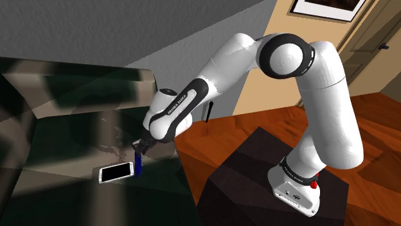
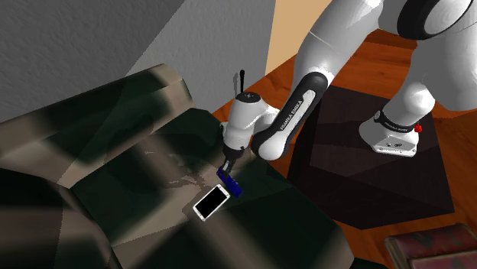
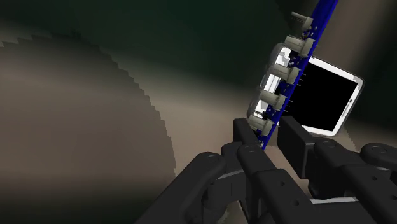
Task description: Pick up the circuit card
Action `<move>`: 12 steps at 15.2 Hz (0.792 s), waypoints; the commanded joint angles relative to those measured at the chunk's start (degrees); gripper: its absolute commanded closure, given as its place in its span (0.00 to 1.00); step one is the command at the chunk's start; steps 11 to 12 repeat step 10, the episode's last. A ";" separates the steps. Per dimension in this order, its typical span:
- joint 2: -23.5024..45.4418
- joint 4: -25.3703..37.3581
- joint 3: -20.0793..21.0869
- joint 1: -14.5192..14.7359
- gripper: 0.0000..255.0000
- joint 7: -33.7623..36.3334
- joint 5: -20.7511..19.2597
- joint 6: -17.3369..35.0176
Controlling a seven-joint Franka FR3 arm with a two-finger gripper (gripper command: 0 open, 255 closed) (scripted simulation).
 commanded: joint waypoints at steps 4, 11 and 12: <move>-3.72 -1.35 -0.05 -0.15 1.00 0.80 0.11 -2.30; -6.65 -2.19 -0.12 -0.17 1.00 1.56 0.13 -4.30; -6.65 -2.19 -0.12 -0.17 1.00 1.56 0.13 -4.30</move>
